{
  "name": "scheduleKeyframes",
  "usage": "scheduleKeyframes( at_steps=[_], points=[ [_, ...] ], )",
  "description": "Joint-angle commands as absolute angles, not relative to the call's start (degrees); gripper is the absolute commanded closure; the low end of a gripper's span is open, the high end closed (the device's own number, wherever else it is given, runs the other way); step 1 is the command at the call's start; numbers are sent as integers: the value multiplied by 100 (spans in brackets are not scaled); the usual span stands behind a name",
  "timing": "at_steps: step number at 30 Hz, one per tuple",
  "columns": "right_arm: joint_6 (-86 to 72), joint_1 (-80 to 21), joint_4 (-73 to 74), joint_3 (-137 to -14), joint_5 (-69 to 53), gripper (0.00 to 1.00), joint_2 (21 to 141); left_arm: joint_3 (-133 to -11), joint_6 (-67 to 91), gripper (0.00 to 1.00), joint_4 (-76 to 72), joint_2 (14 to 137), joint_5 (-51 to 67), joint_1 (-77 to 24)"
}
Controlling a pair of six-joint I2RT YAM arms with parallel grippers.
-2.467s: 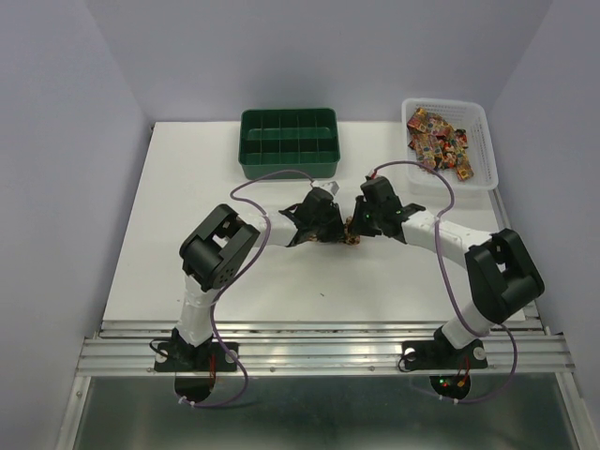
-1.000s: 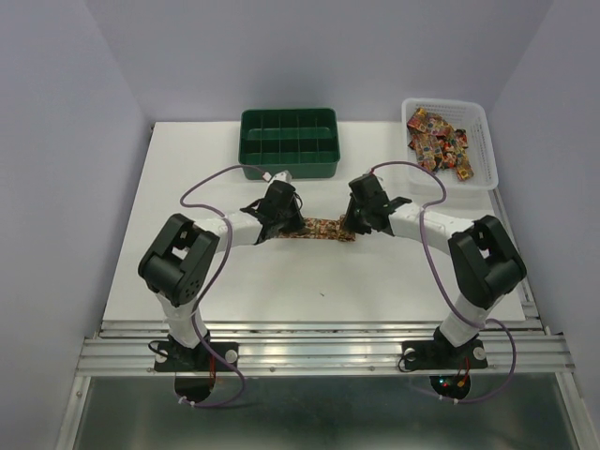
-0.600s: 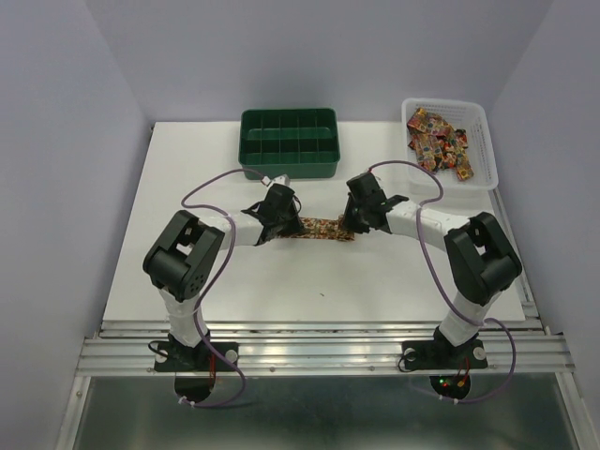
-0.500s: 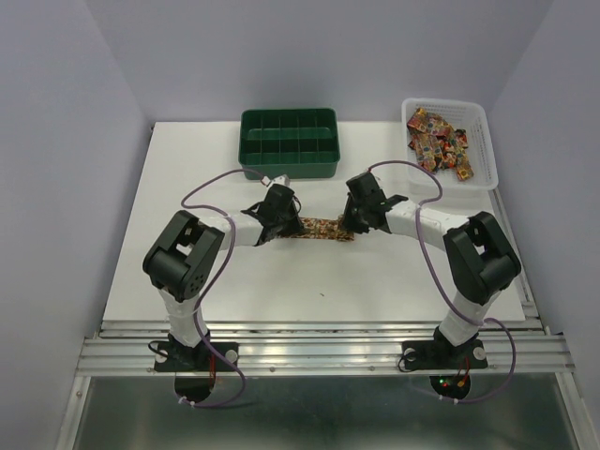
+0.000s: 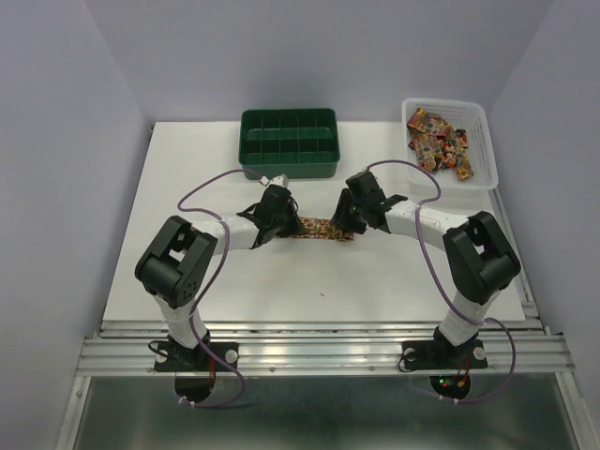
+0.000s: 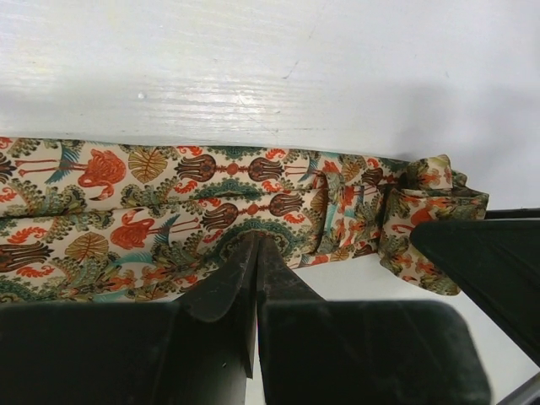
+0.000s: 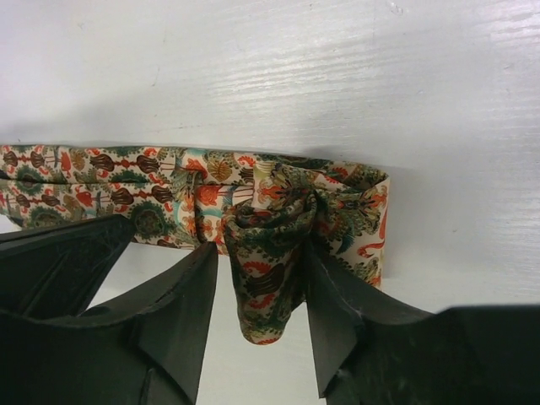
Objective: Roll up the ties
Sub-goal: Roll the tie
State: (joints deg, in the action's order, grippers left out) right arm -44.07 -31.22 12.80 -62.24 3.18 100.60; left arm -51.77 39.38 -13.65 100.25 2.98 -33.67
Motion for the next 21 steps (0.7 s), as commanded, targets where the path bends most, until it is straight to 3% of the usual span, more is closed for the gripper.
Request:
scheduleKeyframes(
  at_steps=[1, 8, 20, 21],
  points=[
    [-4482, -3164, 1161, -6346, 273, 46, 10151, -5028, 3797, 88, -1625, 9677, 605, -3366],
    [-4597, -3164, 941, -6337, 26, 33, 10151, -4948, 3788, 84, -2065, 9738, 1178, -3375],
    [-5088, -3173, 255, -6214, -782, 30, 10257, -4702, 3981, 83, -2557, 9624, 1591, -3401],
    [-5106, -3173, 255, -6214, -800, 30, 10266, -4667, 4016, 80, -2584, 9624, 1582, -3401]
  ],
)
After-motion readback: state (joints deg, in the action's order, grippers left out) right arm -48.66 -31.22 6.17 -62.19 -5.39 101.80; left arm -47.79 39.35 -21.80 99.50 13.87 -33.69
